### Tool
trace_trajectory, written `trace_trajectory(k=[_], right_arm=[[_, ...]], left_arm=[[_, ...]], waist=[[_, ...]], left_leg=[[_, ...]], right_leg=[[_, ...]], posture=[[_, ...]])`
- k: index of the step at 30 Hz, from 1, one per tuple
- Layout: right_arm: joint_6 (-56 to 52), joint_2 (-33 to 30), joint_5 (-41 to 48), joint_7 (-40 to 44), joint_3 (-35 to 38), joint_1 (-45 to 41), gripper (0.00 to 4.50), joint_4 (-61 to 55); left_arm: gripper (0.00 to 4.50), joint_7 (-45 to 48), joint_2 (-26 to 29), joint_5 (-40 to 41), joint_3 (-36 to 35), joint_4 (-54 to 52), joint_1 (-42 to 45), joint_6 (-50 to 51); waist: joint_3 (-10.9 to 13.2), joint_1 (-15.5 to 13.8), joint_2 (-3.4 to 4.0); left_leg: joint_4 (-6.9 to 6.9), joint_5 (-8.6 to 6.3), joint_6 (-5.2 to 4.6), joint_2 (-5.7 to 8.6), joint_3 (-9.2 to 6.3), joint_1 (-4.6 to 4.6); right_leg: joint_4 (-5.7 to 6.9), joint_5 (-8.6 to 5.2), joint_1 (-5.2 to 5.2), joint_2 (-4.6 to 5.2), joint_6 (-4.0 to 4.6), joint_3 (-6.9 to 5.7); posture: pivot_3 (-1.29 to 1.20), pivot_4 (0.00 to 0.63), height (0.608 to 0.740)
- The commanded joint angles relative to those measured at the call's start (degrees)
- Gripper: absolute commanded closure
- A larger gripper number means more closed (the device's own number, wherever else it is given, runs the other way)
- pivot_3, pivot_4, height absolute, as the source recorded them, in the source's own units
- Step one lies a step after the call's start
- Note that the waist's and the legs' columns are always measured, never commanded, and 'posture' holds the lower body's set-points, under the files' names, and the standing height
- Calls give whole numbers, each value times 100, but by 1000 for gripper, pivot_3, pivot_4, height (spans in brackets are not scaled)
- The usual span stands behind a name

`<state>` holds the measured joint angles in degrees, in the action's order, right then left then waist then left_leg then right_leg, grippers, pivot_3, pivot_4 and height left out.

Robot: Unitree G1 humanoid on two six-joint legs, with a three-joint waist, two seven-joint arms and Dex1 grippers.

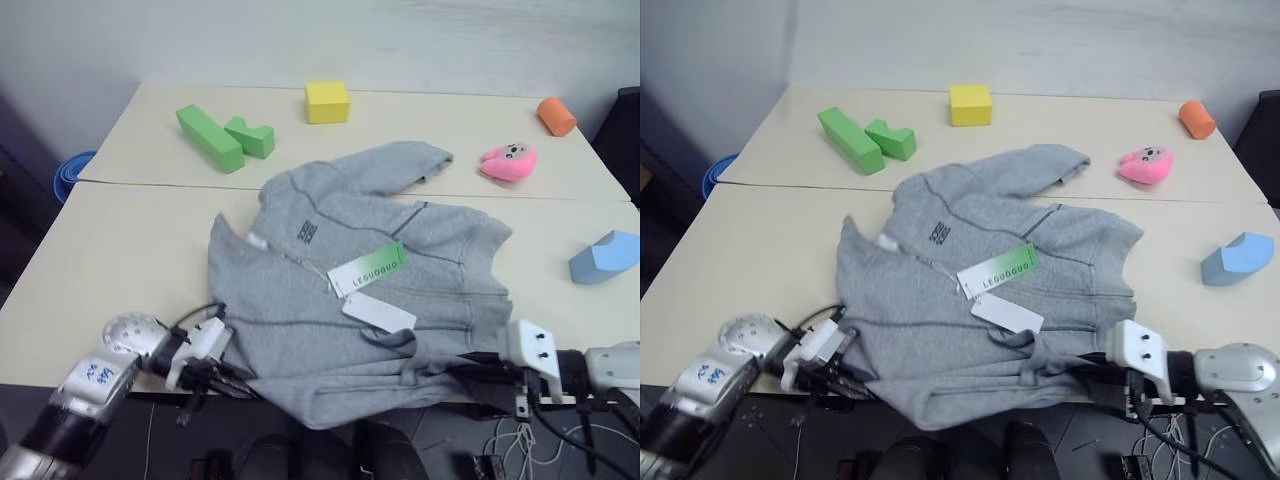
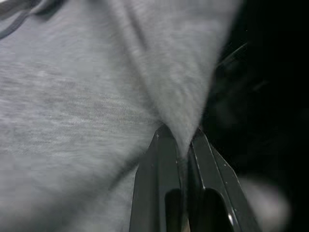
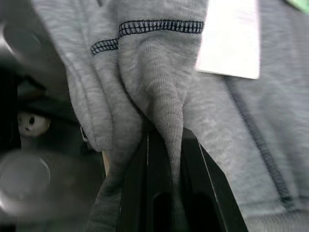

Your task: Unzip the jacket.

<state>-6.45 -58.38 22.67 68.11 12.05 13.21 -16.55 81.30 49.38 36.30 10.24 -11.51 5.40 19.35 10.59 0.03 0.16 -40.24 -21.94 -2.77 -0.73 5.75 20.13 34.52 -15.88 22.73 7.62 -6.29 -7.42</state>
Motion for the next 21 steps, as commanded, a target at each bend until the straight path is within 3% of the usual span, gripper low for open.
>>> trace_trajectory(k=[1, 9, 11, 14, 21], right_arm=[[625, -345, -555, 3, 605, -176, 4500, 1549], [1835, -416, -902, -125, 382, -872, 4500, 2859], [1491, -395, -709, -131, 437, -924, 4500, 2886], [843, -407, -107, 149, 774, -573, 3824, 2355], [-1033, -404, 997, 319, 2132, 483, 1574, 331]], left_arm=[[4442, -585, 57, 741, -328, -822, -317, 1053], [4442, -1296, -478, 306, -98, -1487, -615, 810], [4442, -1362, -503, 173, -84, -1503, -669, 700], [3888, -1582, -369, 170, -327, -1487, -656, 841], [1802, -1124, 488, 954, -1625, -1151, -467, 1460]], waist=[[7, -35, 15], [10, -52, 44], [10, -62, 44], [12, -144, 48], [15, -140, 68]], left_leg=[[-2, 2, 5, -1, -21, -3], [4, 9, 24, -3, -26, -3], [3, 11, 23, -1, -25, -2], [3, 12, 23, -1, -26, -2], [3, 8, 26, -9, -40, 5]], right_leg=[[-15, 0, -15, 5, 0, -3], [-10, -3, -17, -11, 7, -20], [-9, -3, -17, -19, 7, -22], [-10, -4, -17, -17, 7, -22], [-44, -5, -19, 4, 11, -25]], posture=[[0, 150, 740], [0, 150, 740], [0, 150, 740], [0, 150, 740], [0, 150, 740]])
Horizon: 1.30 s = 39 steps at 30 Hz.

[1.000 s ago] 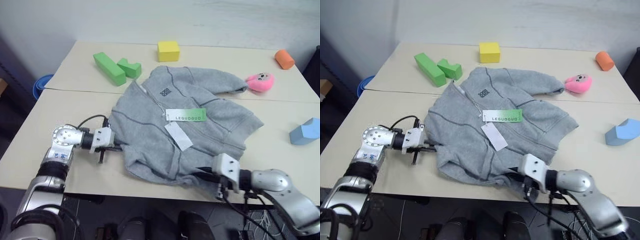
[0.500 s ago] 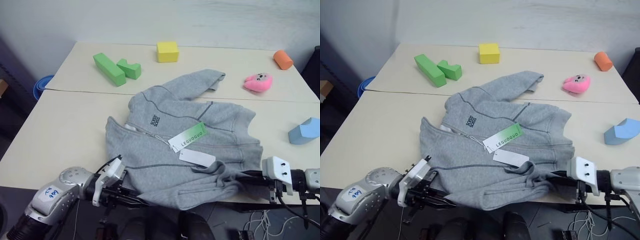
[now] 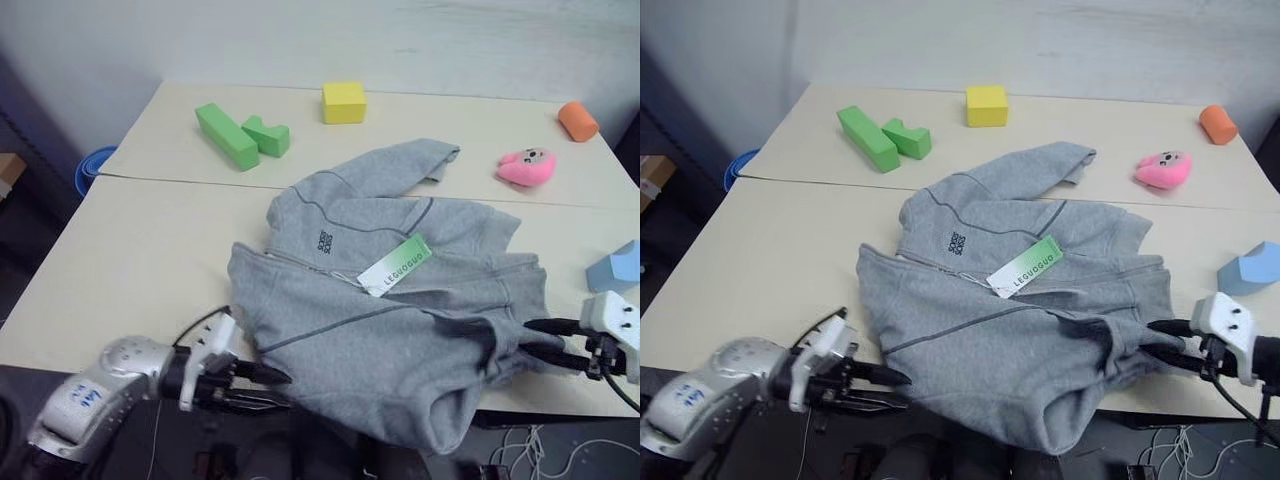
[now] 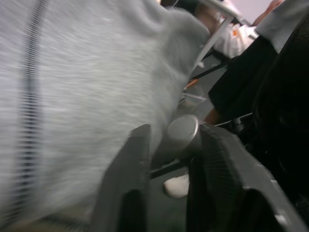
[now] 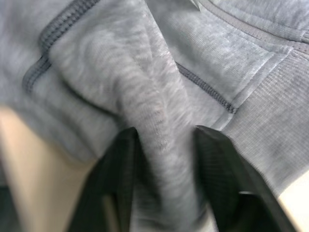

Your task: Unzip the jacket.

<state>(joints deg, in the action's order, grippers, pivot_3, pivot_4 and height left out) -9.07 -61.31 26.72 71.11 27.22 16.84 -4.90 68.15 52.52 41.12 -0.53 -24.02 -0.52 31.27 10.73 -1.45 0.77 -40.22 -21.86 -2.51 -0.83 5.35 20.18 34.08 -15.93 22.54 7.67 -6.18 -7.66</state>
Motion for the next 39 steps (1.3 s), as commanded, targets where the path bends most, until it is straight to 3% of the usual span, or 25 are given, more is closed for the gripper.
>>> trace_trajectory(k=[1, 4, 6, 11, 15, 18, 22, 33, 39], right_arm=[[-1025, -93, 740, -33, 733, 133, 1221, -1046], [-2149, -225, 1629, -262, 1010, -188, 186, -1583], [-2550, -314, 1892, -356, 977, -478, 0, -1720], [-2474, 138, 1776, -1210, -306, -2078, 0, -1997], [-1601, 1183, 235, -1897, -2219, -3488, 0, -1749], [-629, 1323, -897, -1639, -3154, -3742, 0, -1265], [268, 1508, -1687, -1623, -3655, -4076, 0, -547], [336, 2429, -2220, -1413, -4378, -4770, 0, 514], [62, 2901, -2817, -1981, -4513, -5022, 0, 747]], left_arm=[[1495, 213, 217, 559, -662, 174, 181, 371], [541, 168, 85, 429, -851, 753, 818, 186], [26, 173, -83, 243, -759, 1008, 1272, -21], [26, 158, -865, -632, -161, 1771, 2384, -978], [26, 97, -1664, -1662, 511, 2704, 3260, -2158], [26, -10, -2048, -2213, 803, 3311, 3634, -2764], [26, -101, -2276, -2639, 930, 3885, 3757, -3299], [26, -656, -2404, -3325, 1024, 4668, 3412, -3576], [26, -782, -2476, -3417, 1051, 4645, 3312, -3373]], waist=[[2, 23, 14], [4, 41, 18], [5, 24, 20], [3, -3, 6], [1, 10, -13], [1, -5, -13], [1, 18, -14], [1, 79, -14], [1, 116, -14]], left_leg=[[1, 0, 0, -1, 1, 0], [3, 0, 4, -3, 4, -5], [2, 0, 4, 0, 5, -6], [5, 1, 2, 18, 8, 0], [4, 3, 2, 22, 24, 5], [4, 5, 1, 25, 32, 11], [4, 5, -3, 29, 36, 26], [-8, 19, -1, 14, 40, 27], [-9, 19, -1, 15, 36, 26]], right_leg=[[1, 0, 1, 0, 0, 1], [10, 0, 3, -3, 0, 4], [15, 0, 4, -5, 0, 4], [43, 1, 13, -26, 0, -6], [41, 2, 21, -40, -3, -17], [48, 3, 32, -48, -5, -31], [47, 5, 48, -49, -9, -31], [71, 8, 58, -48, -15, -26], [87, 8, 61, -43, -15, -26]], posture=[[0, 150, 740], [0, 150, 740], [0, 150, 740], [0, 150, 740], [0, 150, 740], [0, 150, 740], [0, 150, 740], [0, 150, 740], [0, 150, 740]])
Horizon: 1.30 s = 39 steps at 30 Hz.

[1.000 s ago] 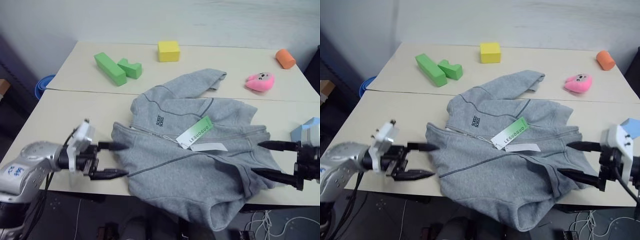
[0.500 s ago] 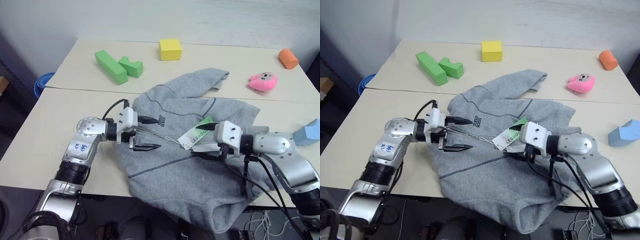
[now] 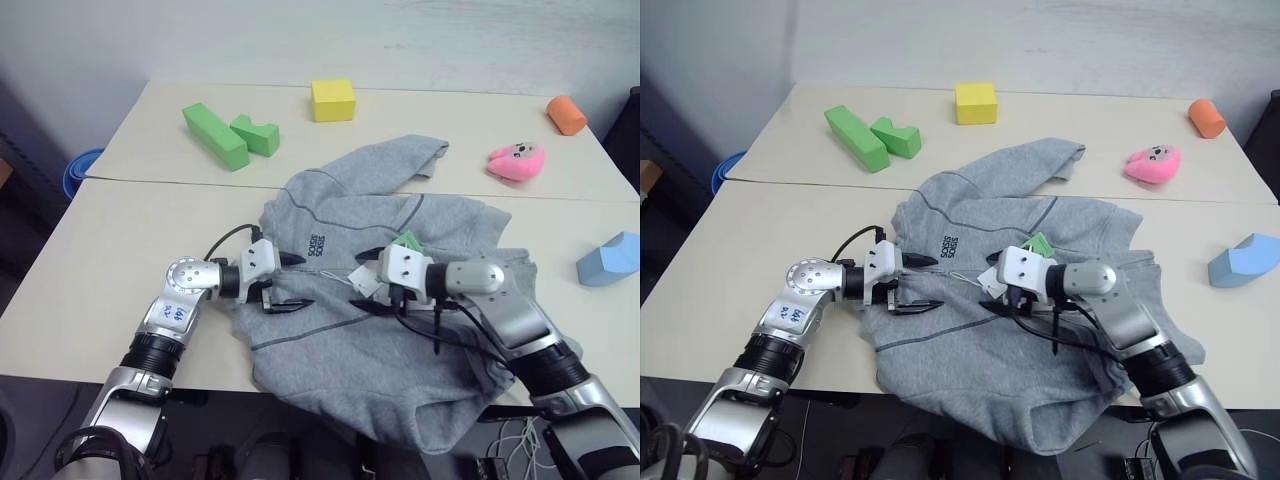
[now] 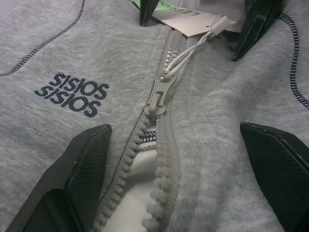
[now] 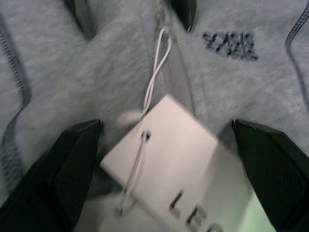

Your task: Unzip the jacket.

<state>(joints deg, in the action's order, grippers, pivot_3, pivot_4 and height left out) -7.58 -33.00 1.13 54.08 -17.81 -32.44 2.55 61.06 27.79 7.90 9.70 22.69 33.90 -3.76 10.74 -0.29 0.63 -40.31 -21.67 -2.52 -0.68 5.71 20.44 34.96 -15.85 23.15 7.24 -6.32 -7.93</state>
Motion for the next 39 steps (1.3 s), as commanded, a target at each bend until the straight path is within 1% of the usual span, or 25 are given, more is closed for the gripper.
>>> trace_trajectory(k=[1, 4, 7, 12, 15, 18, 19, 23, 26, 29, 32, 34, 37, 39], right_arm=[[-53, 67, -403, -351, -28, -98, 0, 9], [274, -77, -810, -429, -98, -110, 0, -61], [277, -58, -690, -446, 105, -49, 593, -310], [121, -260, -555, -411, 389, 142, 2237, -581], [106, -336, -609, -548, 554, 221, 3321, -573], [99, -410, -694, -619, 627, 200, 4267, -614], [128, -440, -751, -678, 641, 181, 4473, -620], [320, -545, -991, -823, 607, 121, 4473, -602], [296, -559, -943, -804, 674, 162, 4473, -643], [39, -654, -429, -435, 880, 279, 4473, -994], [-401, -914, 617, 405, 1125, 604, 4473, -1496], [-705, -1018, 901, 562, 1233, 715, 4473, -1554], [-1122, -1025, 1186, 544, 1375, 826, 4473, -1499], [-1040, -1022, 1111, 478, 1343, 859, 3971, -1426]], left_arm=[[26, -77, 7, -107, 38, -54, -153, 176], [26, -98, 61, -156, 70, -122, -216, 324], [0, -96, 93, -208, 127, -216, -247, 463], [0, -96, 63, -198, 177, -377, -277, 704], [0, -131, 67, -221, 198, -444, -333, 828], [0, -160, 73, -237, 211, -502, -383, 918], [0, -173, 67, -236, 212, -522, -402, 950], [0, -212, 20, -244, 236, -603, -466, 1003], [0, -239, -18, -252, 262, -632, -491, 1017], [0, -255, -21, -244, 269, -650, -501, 1022], [0, -259, 8, -235, 249, -609, -528, 988], [0, -264, 13, -234, 256, -583, -547, 975], [0, -268, 0, -227, 271, -572, -546, 986], [0, -270, -20, -214, 283, -578, -538, 1008]], waist=[[0, 2, 0], [-1, 25, 1], [-1, 37, 1], [-1, 27, 1], [-1, 29, 1], [-1, 32, 1], [-1, 31, 1], [-1, 20, 1], [-1, 15, 1], [-1, -3, 1], [-1, -49, 1], [-1, -65, 1], [-1, -77, 0], [-1, -88, 0]], left_leg=[[-1, 0, -1, 2, -3, 0], [-1, 1, -2, 5, -3, 0], [-1, 1, -1, 5, -3, -3], [-1, 1, -2, 6, -3, -3], [-1, 1, -2, 8, -4, -3], [0, 1, -2, 7, -3, -3], [0, 1, -2, 7, -3, -3], [0, 2, -3, 9, -4, -3], [0, 2, -3, 10, -4, -3], [0, 3, -5, 12, -4, -2], [0, 2, -6, 14, -7, -1], [1, 1, -8, 14, -8, -1], [1, 0, -10, 14, -4, -2], [1, 0, -10, 13, -5, -3]], right_leg=[[2, 0, 0, 3, 0, -1], [4, 0, 0, 7, 0, -1], [5, 0, 0, 7, 0, 0], [5, 0, 0, 8, 0, 1], [5, 0, 0, 10, 0, 1], [5, 0, -1, 10, 0, 1], [5, 0, -1, 10, 0, 1], [5, 0, -1, 14, 0, 1], [5, 0, -1, 15, 0, 0], [5, 0, -1, 17, 0, 0], [3, 0, -1, 17, 0, -1], [1, 0, -3, 16, 0, -2], [0, 0, -3, 17, 0, -1], [0, 0, -4, 18, 0, -1]], posture=[[0, 150, 740], [0, 150, 740], [0, 150, 740], [0, 150, 740], [0, 150, 740], [0, 150, 740], [0, 150, 740], [0, 150, 740], [0, 150, 740], [0, 150, 740], [0, 150, 740], [0, 150, 740], [0, 150, 740], [0, 150, 740]])
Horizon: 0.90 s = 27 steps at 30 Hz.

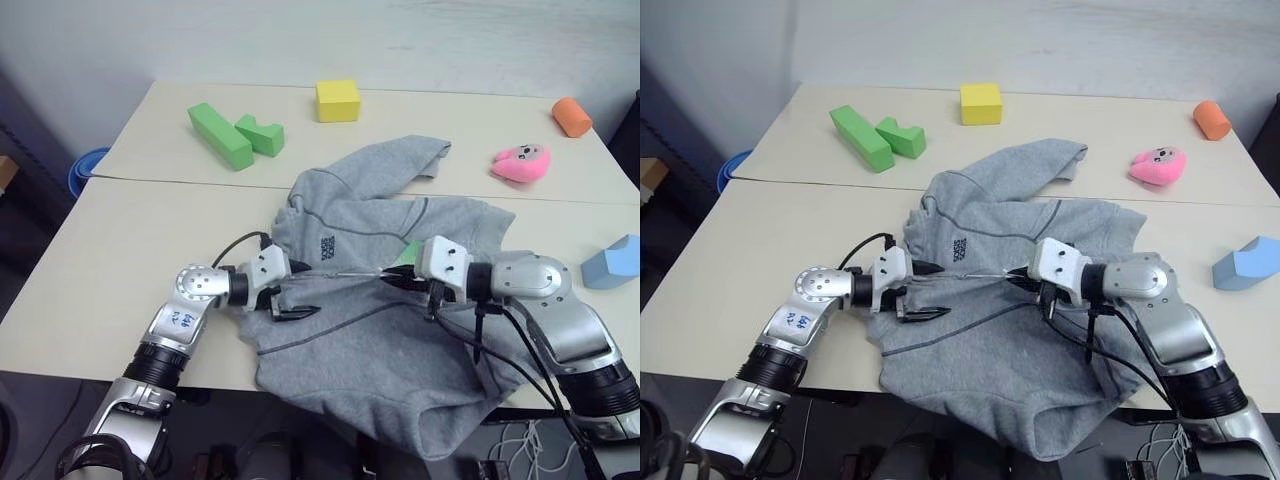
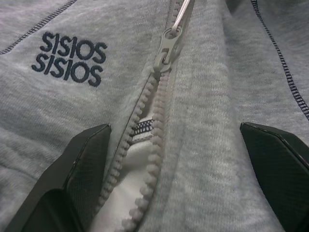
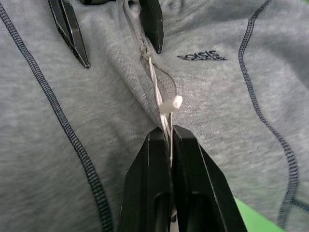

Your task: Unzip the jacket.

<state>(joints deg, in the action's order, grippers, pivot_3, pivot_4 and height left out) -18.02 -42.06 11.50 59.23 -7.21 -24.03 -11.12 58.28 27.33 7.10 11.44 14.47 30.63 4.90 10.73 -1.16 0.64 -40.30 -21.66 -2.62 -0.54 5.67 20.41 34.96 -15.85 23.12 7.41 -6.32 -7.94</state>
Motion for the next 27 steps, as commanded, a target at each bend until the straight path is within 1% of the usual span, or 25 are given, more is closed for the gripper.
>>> trace_trajectory(k=[1, 3, 6, 9, 13, 16, 18, 21, 23, 27], right_arm=[[228, -111, -51, -109, 268, 35, 3763, 1], [599, -27, -251, -390, 369, 83, 3103, 148], [575, -55, -96, -439, 578, 167, 2105, 239], [669, -160, -82, -379, 694, 229, 2105, 381], [825, -126, -189, -490, 729, 167, 2105, 558], [887, -186, -219, -329, 599, 162, 2105, 518], [946, -121, -274, -403, 581, 133, 2105, 507], [861, -136, -168, -230, 511, 161, 2105, 334], [618, -187, 174, 29, 542, 272, 2105, -59], [573, -305, 92, 100, 572, 366, 2105, -296]], left_arm=[[0, 9, 17, -130, 114, 242, -207, 150], [0, 15, 4, -117, 116, 229, -206, 168], [0, 31, 11, -99, 109, 198, -218, 194], [0, 49, 24, -98, 102, 204, -221, 197], [0, 61, 10, -101, 110, 214, -193, 209], [0, 65, -6, -100, 116, 218, -160, 222], [0, 64, -12, -103, 112, 244, -136, 213], [0, 68, -4, -102, 109, 243, -135, 214], [0, 70, 18, -93, 95, 205, -164, 229], [0, 72, 40, -86, 83, 171, -213, 236]], waist=[[0, -1, 0], [0, 1, 0], [0, -2, 0], [0, -1, 0], [-1, 1, 0], [-1, 1, 0], [-1, 1, 0], [-1, 1, 0], [0, -1, 0], [-1, -1, -1]], left_leg=[[0, 0, 0, 0, 1, 0], [0, 0, 0, 1, 2, -1], [0, 0, 0, 0, 3, -2], [0, 0, 0, 1, 5, -3], [0, 0, 0, -1, 8, -6], [0, 0, 0, -1, 12, -7], [0, 0, 0, -1, 11, -7], [0, 0, 0, -1, 12, -7], [0, 0, 0, -1, 12, -7], [0, 0, 0, -1, 12, -7]], right_leg=[[0, 0, 0, 0, 0, 0], [-1, 0, 0, 1, 0, 1], [0, 0, 0, 0, 0, 1], [1, 0, 0, 0, 0, 2], [2, 0, 0, -1, 0, 4], [2, 0, 0, -1, 0, 7], [2, 0, 0, -1, 0, 7], [2, 0, 0, 0, 0, 8], [2, 0, 0, 0, 0, 8], [1, 0, 0, 0, 0, 8]], posture=[[0, 150, 740], [0, 150, 740], [0, 150, 740], [0, 150, 740], [0, 150, 740], [0, 150, 740], [0, 150, 740], [0, 150, 740], [0, 150, 740], [0, 150, 740]])
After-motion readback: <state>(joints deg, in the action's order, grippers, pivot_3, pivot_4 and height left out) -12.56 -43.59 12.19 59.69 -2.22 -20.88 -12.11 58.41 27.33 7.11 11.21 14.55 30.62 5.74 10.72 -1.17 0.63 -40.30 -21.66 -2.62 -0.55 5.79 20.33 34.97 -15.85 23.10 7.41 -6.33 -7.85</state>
